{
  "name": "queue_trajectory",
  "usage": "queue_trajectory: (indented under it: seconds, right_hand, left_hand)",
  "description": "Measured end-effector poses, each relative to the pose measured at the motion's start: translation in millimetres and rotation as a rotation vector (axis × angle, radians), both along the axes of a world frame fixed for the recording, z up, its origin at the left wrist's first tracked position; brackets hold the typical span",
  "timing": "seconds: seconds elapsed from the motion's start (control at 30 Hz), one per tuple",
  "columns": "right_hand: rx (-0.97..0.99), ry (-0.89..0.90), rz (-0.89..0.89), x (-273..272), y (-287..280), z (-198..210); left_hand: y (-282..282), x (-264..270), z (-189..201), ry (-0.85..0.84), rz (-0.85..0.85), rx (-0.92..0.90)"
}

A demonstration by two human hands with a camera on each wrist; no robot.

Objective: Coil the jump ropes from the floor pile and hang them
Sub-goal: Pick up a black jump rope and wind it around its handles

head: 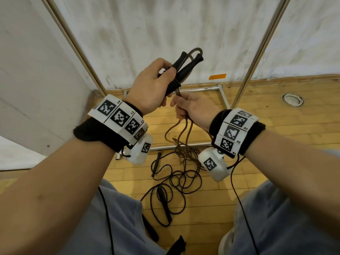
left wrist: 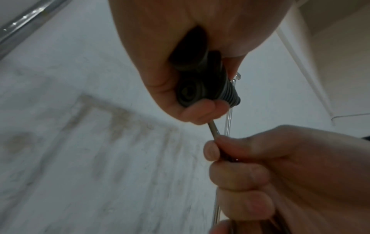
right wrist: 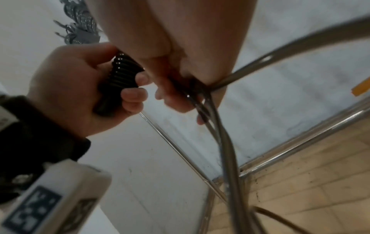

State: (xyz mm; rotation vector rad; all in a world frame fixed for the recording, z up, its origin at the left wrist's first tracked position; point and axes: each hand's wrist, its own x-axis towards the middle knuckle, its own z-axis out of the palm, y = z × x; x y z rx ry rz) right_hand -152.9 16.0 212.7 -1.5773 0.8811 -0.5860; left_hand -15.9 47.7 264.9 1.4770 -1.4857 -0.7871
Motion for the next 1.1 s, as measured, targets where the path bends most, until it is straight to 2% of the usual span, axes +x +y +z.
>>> queue_trajectory:
  seconds: [0.1, 0.2, 0.33, 0.47, 0.63, 0.8, 0.9, 1.1]
  right_hand:
    - [-0.061, 0.069, -0.007, -2.2, -0.4, 0.2]
    - [-0.276, 0.261, 0.012, -4.9, -0.6, 0.1]
    - [-0.471, 0.418, 0.034, -6.5, -4.9, 1.3]
    - [-0.546, 0.564, 0.046, -11.3, -10.2, -0.1]
    - [-0.680, 0.755, 0.048, -23.2, -16.4, 2.8]
    - [-0.770, 0.736, 0.081, -27.1, -18.9, 8.8]
    - [-0.888, 0.680, 0.016, -27.0, -18.8, 14.1]
    - [-0.841, 0.540, -0.120, -35.5, -30.1, 20.5]
  left_hand:
    - [-3.5, 8.4, 1.3, 0.057, 0.058, -0.035]
    - [-10.5, 17.4, -2.6, 0.018, 0.192, -0.039]
    - [-17.9, 25.0, -19.7, -0.306, 0.293, -0.066]
    - [-22.7, 32.7, -35.7, -0.620, 0.287, 0.010]
    - [-25.1, 38.6, -45.5, -0.814, 0.198, 0.126]
    - [-25.8, 28.7, -47.2, -0.937, 0.116, 0.265]
    - [-23.2, 13.7, -51.3, -0.993, 0.042, 0.331]
    - [-7.9, -3.9, -47.4, -0.962, -0.151, 0.210]
